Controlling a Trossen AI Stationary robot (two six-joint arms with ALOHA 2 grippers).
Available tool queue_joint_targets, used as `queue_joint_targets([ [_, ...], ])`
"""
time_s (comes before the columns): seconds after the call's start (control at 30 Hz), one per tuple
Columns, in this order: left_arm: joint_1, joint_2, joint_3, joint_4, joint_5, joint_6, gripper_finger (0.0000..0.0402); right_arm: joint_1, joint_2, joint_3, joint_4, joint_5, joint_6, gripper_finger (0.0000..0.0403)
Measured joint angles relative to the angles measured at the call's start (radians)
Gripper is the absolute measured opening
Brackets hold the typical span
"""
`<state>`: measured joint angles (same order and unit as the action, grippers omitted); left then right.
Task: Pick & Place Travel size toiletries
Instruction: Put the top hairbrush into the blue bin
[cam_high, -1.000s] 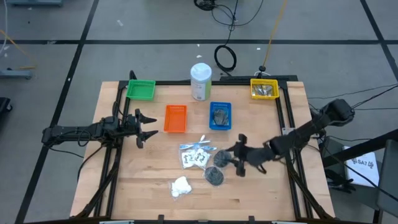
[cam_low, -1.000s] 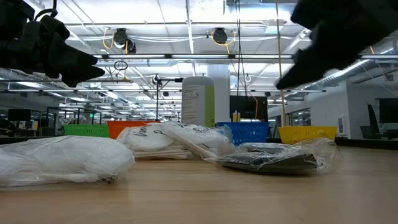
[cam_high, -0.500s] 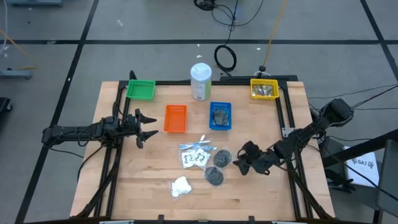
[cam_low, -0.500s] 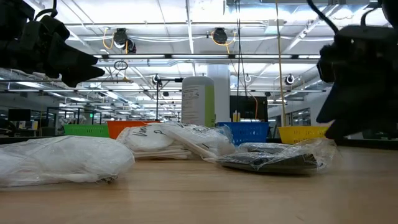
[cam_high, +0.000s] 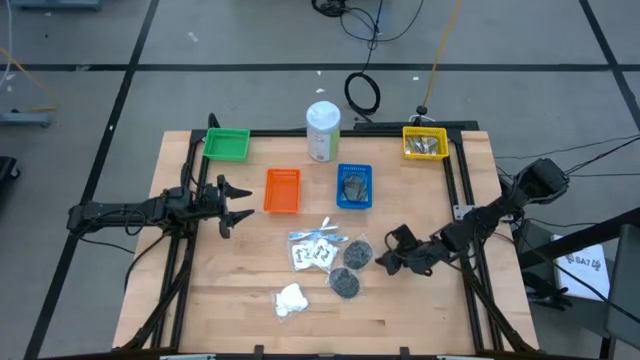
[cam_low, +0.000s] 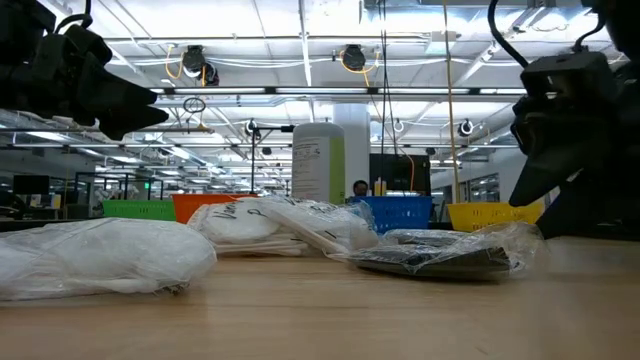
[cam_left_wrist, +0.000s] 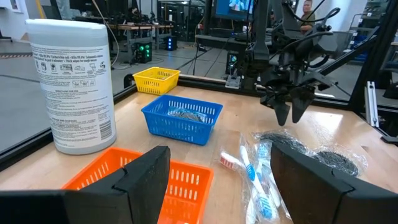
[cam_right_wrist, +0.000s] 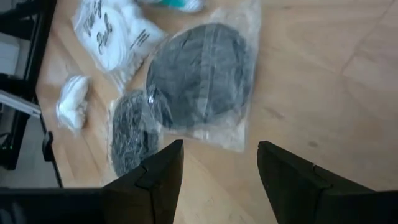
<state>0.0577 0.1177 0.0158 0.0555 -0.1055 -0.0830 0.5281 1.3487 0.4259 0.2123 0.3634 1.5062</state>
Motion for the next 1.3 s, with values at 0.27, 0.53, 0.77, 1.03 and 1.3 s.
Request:
queue_joint_targets([
  [0.27,0.0,0.0,0.0,0.0,0.0,0.0,0.0274,-0.047,0.023,0.0,-0.007,-0.032,-0.022,0.0196],
  [0.53,0.0,0.0,0.0,0.0,0.0,0.0,0.0274,-0.07,0.085,0.0,0.084,-0.055,-0.054,0.0196],
  [0.77,0.0,0.0,0.0,0.0,0.0,0.0,0.0274,-0.071,0.149,0.0,0.186,-0.055,-0.079,0.0196],
  [1.03,0.0,0.0,0.0,0.0,0.0,0.0,0.0274,-0.072,0.175,0.002,0.239,-0.054,-0.116,0.0191],
  [1.3,0.0,0.0,0.0,0.0,0.0,0.0,0.0274,-0.073,0.176,0.001,0.235,-0.054,-0.143,0.0133],
])
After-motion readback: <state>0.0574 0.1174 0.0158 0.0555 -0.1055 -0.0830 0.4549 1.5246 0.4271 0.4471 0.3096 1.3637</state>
